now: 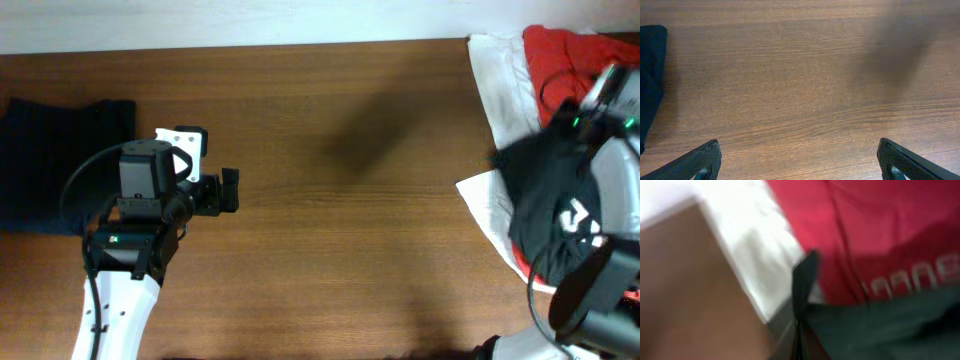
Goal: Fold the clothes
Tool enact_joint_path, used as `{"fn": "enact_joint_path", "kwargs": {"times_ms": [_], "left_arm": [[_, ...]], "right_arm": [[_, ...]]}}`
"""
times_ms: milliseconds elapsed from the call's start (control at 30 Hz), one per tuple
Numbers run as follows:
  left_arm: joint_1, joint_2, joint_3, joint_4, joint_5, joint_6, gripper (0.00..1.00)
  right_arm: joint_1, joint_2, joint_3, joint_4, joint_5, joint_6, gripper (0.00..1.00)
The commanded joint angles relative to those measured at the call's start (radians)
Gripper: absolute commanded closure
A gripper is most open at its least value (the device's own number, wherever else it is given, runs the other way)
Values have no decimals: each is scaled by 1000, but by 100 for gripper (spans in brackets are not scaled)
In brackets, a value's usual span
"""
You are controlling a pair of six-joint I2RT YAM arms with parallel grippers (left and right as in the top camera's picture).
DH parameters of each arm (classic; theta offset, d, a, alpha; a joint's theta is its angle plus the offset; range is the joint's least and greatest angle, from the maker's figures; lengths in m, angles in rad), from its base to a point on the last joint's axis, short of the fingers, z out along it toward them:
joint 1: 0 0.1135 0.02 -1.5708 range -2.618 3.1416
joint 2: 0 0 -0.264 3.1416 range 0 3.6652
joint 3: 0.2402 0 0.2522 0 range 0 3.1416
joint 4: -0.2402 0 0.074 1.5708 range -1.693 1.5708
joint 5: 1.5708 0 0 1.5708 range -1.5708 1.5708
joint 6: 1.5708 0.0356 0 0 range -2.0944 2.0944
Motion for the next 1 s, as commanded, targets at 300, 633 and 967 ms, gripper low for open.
{"fn": "enact_joint_path", "kwargs": {"times_ms": [300,633,967], "left_arm": [[-3,2,18,-51,8,-6,1],[-3,3,18,-51,16,-6,1],[-215,387,18,61,262,-51,1]], "right_arm": [[713,-38,395,-265,-359,-134,96],[767,-20,395,-375,79,2,1],[437,-19,395,-589,121,2,1]]}}
